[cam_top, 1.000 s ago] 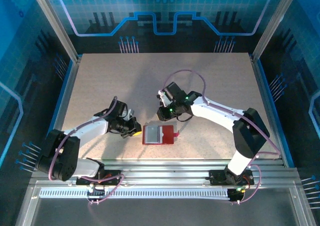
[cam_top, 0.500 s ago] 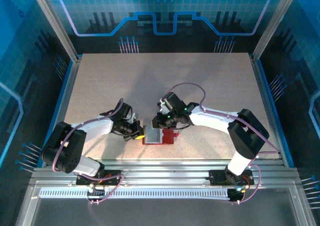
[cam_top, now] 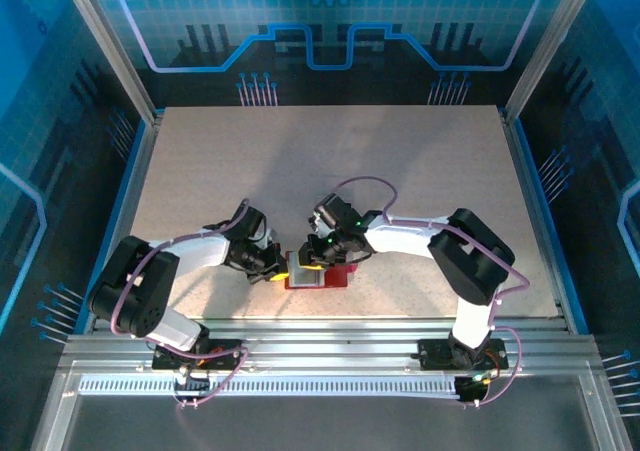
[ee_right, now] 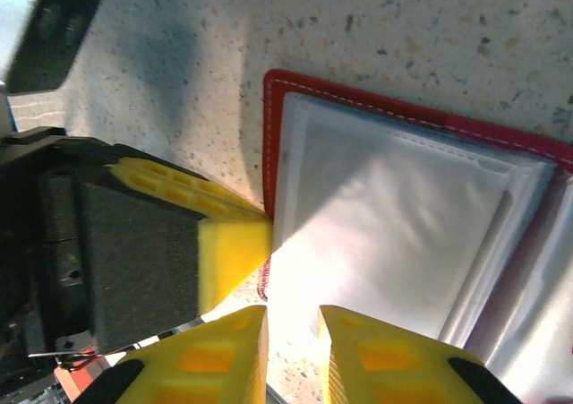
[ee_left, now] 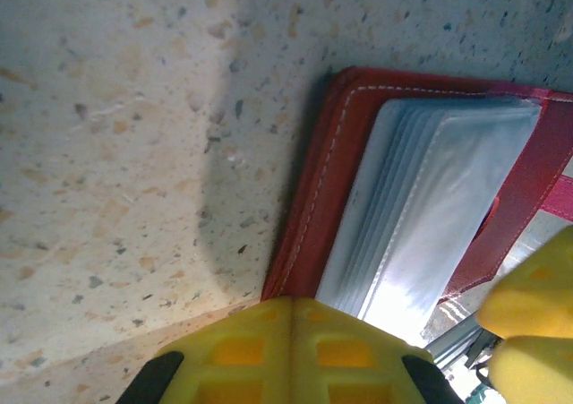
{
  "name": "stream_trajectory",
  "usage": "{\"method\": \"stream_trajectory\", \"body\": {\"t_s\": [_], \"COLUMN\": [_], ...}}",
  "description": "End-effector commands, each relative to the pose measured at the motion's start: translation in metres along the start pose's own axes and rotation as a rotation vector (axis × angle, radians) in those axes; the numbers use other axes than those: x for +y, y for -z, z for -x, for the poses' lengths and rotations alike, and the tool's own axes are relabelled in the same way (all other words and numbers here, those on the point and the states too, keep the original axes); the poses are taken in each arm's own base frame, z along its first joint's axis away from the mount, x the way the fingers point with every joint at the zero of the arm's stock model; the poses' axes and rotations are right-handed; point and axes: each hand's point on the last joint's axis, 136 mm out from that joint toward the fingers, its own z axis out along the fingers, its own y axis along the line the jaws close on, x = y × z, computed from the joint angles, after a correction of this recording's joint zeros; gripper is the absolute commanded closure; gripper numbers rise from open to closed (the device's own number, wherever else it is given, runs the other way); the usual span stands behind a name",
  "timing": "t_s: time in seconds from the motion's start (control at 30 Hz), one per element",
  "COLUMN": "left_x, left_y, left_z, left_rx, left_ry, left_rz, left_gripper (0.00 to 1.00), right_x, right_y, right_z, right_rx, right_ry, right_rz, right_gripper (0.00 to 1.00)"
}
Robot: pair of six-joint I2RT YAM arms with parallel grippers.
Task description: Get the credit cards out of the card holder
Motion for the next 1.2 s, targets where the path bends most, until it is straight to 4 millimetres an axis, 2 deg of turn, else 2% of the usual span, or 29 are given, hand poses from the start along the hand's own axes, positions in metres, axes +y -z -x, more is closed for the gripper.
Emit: {"method": "stream_trajectory", "body": {"t_s": [0.0, 0.47, 0.67, 1.17], "left_x": [0.009, 0.01, 0.009, 0.011], "left_y": [-0.002, -0.001, 0.0, 0.001], "left_z": [-0.003, -0.004, -0.003, -0.003], "left_rx": [0.012, 0.016, 0.014, 0.012], "left_ry": [0.002, 0.0, -0.002, -0.007], "left_rz": [0.045, 0.058, 0.06, 0.073], "left_gripper": [0.99, 1.0, 0.99, 0.99], "right_x": [0.007, -0.006, -0.013, -0.022], "right_y": [-0.005, -0.014, -0.015, -0.005], "right_z": [-0.002, -0.009, -0.011, -0.013], "right_rx": [0.029, 0.066, 0.076, 0.064], "right_ry": [-0.01, -0.021, -0.032, -0.028], "right_rz": [0.012, -0.04, -0.07, -0.124], "right_gripper": [0.78, 0.79, 0.74, 0.73]}}
